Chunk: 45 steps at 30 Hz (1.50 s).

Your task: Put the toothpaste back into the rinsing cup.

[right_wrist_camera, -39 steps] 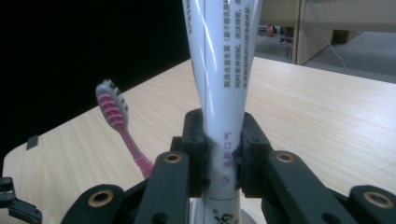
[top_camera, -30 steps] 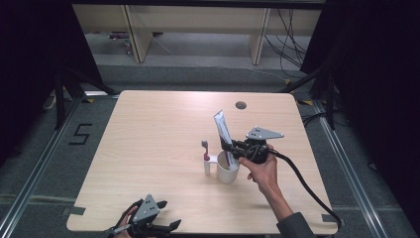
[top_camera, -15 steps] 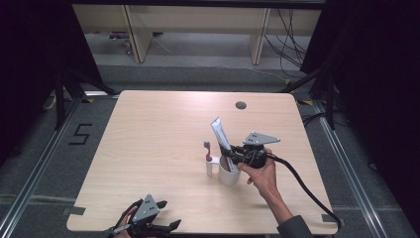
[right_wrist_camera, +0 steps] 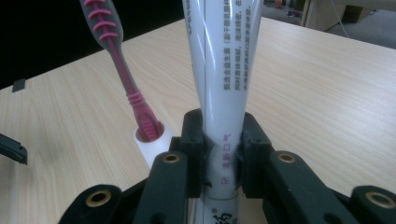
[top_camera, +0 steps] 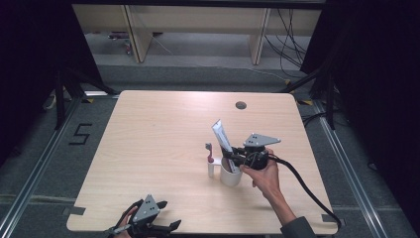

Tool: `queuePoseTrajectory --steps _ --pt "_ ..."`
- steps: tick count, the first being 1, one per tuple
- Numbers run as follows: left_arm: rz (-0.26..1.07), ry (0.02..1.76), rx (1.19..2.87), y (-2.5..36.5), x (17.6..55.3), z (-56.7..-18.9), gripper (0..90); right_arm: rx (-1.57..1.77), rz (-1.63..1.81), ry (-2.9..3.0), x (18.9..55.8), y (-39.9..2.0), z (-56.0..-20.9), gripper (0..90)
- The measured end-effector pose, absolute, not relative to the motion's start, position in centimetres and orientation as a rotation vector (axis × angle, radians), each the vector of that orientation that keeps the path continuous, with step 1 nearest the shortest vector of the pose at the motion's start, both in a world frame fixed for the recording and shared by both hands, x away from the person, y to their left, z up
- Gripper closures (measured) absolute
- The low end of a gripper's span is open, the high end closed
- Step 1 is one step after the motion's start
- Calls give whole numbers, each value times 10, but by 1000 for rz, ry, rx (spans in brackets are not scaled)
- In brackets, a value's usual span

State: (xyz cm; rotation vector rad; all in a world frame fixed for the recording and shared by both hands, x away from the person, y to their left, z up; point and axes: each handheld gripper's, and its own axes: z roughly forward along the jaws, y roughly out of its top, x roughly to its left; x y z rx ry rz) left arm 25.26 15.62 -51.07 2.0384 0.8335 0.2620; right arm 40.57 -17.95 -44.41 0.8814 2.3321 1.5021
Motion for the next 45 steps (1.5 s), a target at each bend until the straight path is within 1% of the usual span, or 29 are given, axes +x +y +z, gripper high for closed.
queuePoseTrajectory --steps 12,13,19,26,29,32,35,40,42,45 --pt "263 836 2029 156 253 -511 226 843 1423 2372 400 -182 -447 758" --pt "258 836 2027 155 252 -511 226 885 1417 2376 398 -181 -447 758" --pt "258 838 2030 155 252 -511 226 832 1378 2410 397 -181 -448 757" --pt "250 842 2021 154 252 -511 226 861 1309 2456 393 -184 -452 755" --pt "257 840 2028 155 252 -511 226 881 1330 2443 392 -186 -454 751" --pt "255 836 2018 155 253 -512 226 872 1338 2440 393 -190 -452 733" --pt "254 832 2026 155 252 -512 226 920 1332 2440 390 -190 -450 691" --pt "253 837 2023 155 252 -512 226 894 1326 2416 390 -193 -448 640" --pt "257 842 2030 155 252 -511 226 918 1341 2406 389 -194 -446 603" --pt "268 832 2049 157 253 -511 226 962 1385 2397 387 -196 -442 577"
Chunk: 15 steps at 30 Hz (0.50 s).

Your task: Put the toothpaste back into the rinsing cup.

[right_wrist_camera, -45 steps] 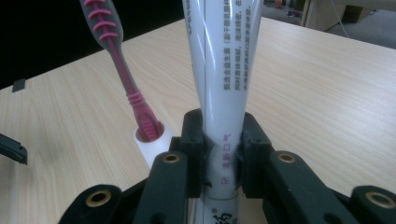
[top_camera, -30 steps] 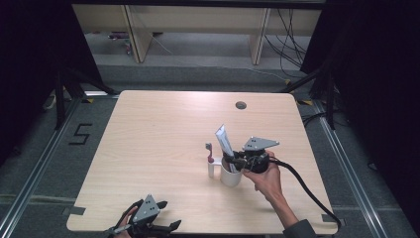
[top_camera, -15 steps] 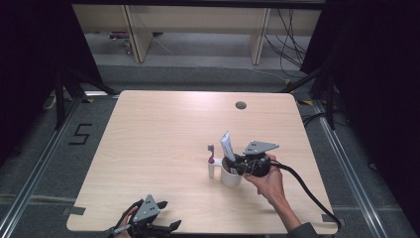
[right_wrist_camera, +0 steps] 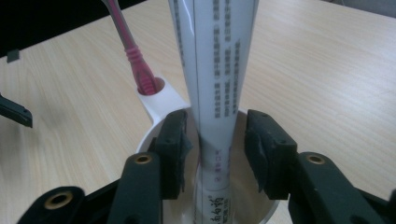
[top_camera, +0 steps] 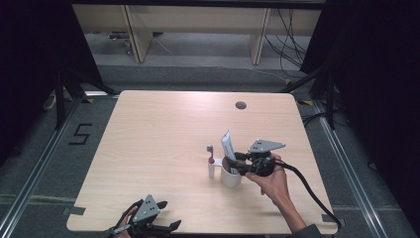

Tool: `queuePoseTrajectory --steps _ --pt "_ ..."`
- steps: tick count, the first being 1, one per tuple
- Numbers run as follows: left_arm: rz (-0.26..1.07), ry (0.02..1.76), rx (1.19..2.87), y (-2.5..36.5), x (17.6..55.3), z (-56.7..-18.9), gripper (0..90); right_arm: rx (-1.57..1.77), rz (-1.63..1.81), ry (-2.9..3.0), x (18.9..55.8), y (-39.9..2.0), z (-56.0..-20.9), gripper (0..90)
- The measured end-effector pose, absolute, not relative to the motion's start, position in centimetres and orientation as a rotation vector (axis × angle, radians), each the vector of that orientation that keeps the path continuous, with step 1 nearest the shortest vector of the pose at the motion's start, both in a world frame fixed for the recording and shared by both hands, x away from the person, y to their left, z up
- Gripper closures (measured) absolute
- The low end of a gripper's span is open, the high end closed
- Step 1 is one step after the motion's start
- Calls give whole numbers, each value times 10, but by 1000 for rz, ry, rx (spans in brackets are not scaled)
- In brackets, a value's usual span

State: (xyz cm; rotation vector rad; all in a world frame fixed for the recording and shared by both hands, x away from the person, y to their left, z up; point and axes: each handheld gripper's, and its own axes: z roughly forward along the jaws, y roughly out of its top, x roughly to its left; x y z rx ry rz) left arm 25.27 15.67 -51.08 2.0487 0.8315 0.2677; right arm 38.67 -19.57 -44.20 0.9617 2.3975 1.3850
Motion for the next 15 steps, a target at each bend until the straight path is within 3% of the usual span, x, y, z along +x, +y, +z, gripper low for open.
queuePoseTrajectory --steps 15 --pt "265 851 2021 156 253 -512 226 993 1450 2309 384 -217 -428 480"
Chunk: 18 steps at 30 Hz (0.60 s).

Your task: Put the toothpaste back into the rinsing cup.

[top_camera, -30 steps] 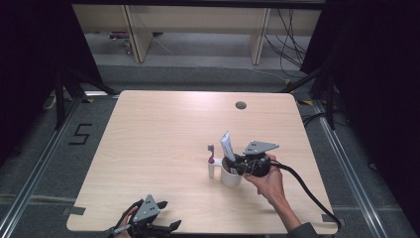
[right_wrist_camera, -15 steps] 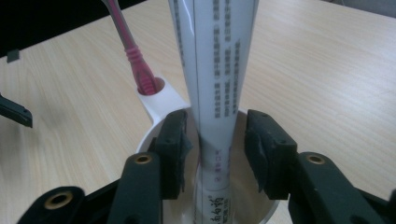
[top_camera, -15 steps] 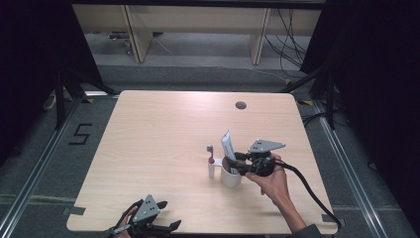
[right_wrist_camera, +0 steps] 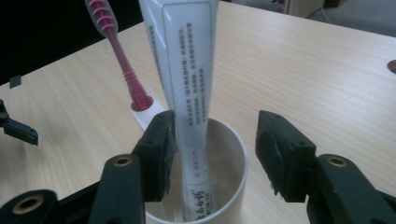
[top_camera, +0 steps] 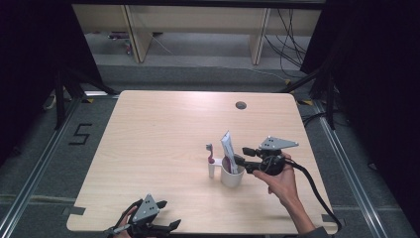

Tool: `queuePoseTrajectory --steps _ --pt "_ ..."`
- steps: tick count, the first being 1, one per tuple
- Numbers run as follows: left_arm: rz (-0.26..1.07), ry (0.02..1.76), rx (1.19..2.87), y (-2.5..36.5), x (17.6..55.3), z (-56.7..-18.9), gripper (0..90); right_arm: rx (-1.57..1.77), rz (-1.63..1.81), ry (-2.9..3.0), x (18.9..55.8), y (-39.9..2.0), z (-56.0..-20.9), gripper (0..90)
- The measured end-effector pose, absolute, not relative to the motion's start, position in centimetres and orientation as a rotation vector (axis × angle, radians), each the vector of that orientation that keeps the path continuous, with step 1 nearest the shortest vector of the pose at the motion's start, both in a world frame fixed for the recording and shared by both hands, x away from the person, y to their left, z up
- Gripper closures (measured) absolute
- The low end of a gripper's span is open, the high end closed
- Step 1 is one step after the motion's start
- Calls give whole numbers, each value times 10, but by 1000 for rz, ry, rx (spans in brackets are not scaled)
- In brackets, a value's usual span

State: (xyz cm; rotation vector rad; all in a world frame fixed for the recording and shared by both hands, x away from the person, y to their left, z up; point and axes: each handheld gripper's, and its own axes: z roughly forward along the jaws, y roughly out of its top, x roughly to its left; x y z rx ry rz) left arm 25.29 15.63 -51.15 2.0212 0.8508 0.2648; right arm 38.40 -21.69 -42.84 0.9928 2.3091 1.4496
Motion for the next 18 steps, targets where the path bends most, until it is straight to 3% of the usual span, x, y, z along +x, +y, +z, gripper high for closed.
queuePoseTrajectory --steps 18 --pt "264 845 2034 157 253 -512 221 1082 1473 2211 372 -239 -426 375"
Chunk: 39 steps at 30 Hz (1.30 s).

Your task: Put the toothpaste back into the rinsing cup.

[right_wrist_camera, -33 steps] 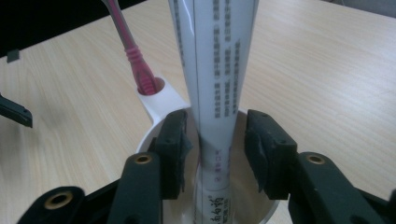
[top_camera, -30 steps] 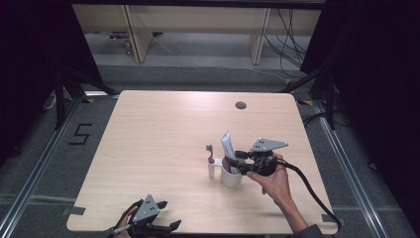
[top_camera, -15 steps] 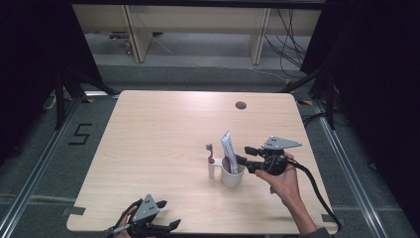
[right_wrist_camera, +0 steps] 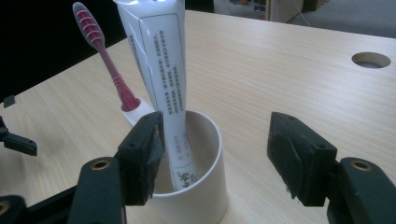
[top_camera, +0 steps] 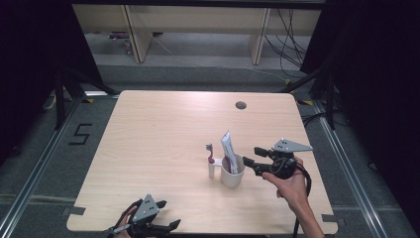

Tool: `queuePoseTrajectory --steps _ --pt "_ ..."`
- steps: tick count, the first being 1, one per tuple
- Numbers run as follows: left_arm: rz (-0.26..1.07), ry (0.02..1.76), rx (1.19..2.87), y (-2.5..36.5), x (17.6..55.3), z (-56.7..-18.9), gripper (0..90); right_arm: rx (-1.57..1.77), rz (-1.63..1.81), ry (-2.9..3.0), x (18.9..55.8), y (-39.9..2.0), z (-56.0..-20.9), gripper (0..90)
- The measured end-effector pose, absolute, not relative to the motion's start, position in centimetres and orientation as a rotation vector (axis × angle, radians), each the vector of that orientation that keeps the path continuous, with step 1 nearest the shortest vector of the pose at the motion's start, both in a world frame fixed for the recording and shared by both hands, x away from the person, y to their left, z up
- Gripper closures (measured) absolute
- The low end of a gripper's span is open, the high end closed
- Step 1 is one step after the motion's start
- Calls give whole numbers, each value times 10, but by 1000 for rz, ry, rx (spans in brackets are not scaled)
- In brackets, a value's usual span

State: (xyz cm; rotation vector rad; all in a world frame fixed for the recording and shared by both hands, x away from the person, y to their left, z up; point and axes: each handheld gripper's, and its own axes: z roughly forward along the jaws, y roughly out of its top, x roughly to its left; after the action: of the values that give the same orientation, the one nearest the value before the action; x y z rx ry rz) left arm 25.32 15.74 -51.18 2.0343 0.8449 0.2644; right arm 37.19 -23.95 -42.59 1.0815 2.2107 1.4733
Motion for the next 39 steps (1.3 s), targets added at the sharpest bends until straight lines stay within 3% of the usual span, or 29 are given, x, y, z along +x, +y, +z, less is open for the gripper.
queuePoseTrajectory --steps 39 --pt "271 840 2058 160 255 -512 207 1177 1401 2186 353 -280 -436 274"
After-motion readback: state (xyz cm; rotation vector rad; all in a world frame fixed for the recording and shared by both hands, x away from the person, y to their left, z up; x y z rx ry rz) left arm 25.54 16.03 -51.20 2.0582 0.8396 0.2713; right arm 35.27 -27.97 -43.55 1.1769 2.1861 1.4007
